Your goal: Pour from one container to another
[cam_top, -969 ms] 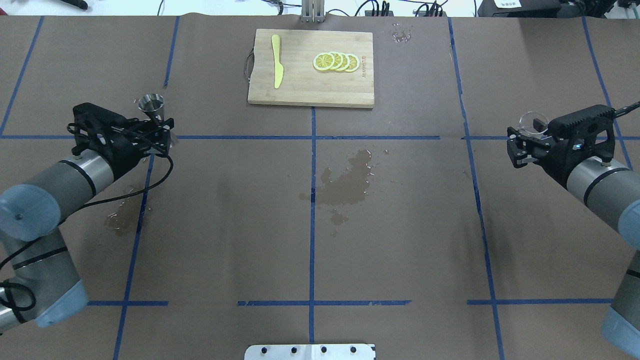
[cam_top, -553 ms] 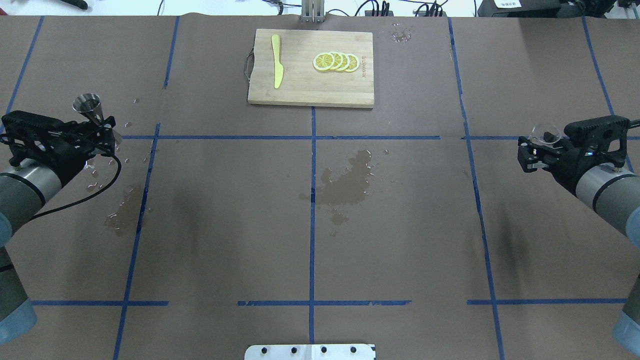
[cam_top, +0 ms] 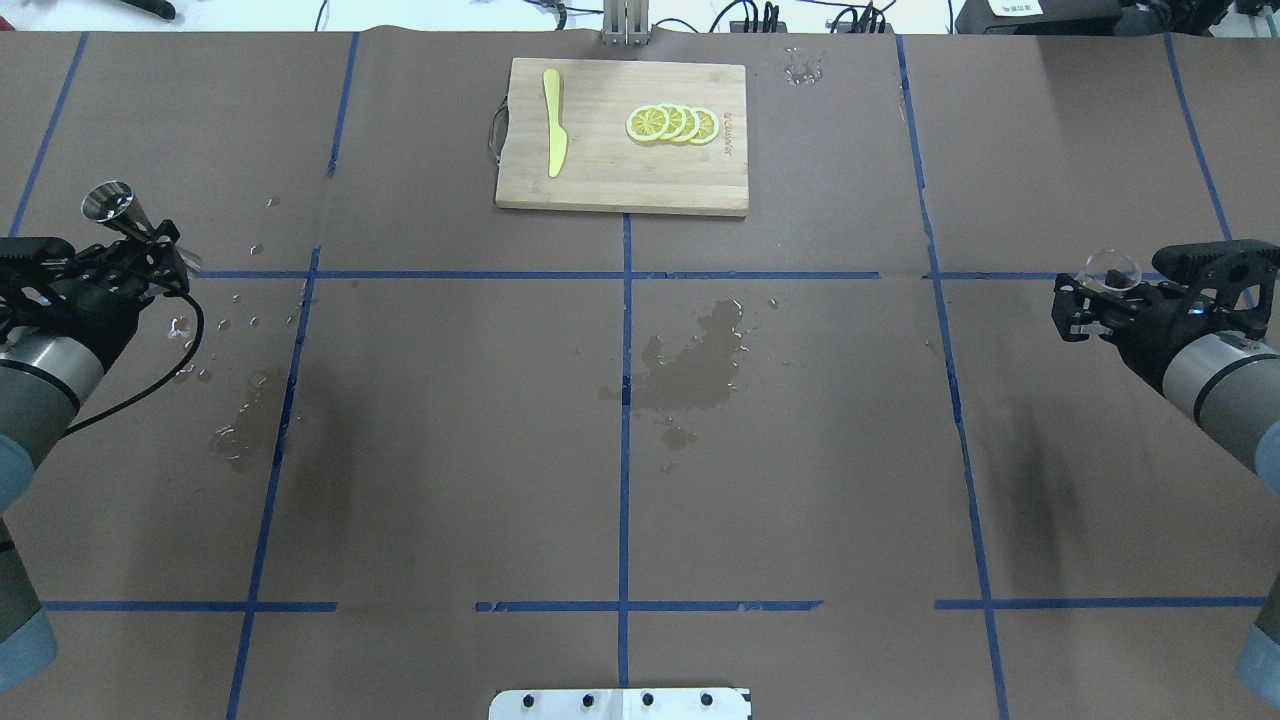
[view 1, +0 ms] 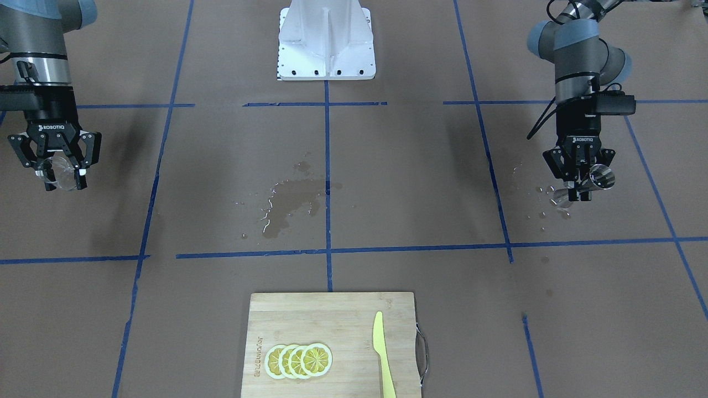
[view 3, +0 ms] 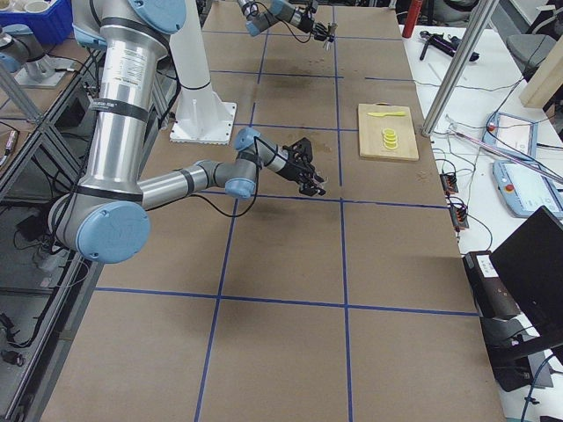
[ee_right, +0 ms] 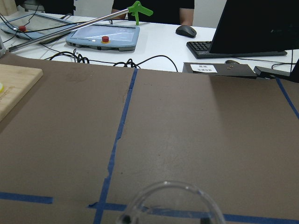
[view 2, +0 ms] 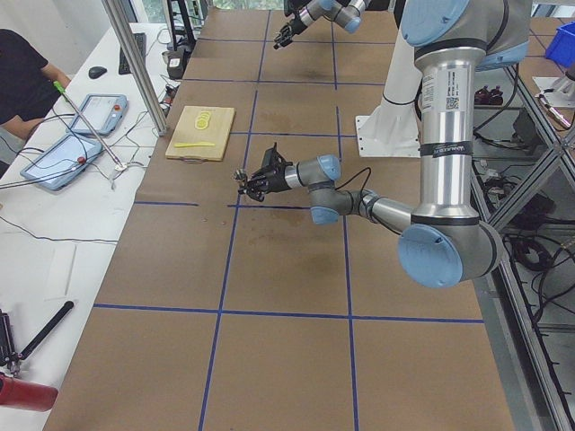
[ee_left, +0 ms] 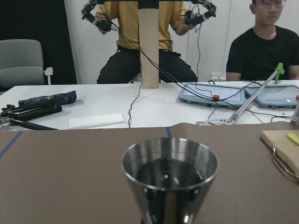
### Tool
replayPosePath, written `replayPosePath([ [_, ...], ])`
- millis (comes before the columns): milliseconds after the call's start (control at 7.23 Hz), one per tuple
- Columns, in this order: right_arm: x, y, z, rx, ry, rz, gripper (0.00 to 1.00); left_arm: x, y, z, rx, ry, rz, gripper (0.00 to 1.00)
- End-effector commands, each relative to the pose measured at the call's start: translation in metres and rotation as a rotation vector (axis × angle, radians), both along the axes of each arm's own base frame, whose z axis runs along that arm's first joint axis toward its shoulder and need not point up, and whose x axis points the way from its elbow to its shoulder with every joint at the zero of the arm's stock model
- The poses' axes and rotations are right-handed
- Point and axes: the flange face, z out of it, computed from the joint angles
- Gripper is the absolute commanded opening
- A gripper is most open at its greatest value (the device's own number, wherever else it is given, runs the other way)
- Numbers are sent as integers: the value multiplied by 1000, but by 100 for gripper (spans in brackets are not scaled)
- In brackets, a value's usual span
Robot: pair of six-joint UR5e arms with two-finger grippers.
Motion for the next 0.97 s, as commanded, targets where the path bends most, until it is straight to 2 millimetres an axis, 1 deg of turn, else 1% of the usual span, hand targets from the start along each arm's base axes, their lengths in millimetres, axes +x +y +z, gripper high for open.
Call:
replayPosePath([
  [0, 4, 3, 13, -17, -55, 48, 0, 31, 28, 13, -24, 16, -70, 0],
  [138, 7, 5, 26, -9, -64, 50, 0, 48, 43, 15, -22, 5, -82, 0],
  [277, 8, 6, 31, -4, -63, 55, 0, 66, 62, 17, -8, -3, -90, 0],
  [553, 3, 9, 30, 9, -55, 60, 0, 88, 86, 19, 6, -43, -56, 0],
  [830, -17, 24, 34, 41, -27, 58, 0, 106, 106, 20, 4, -58, 3, 0],
])
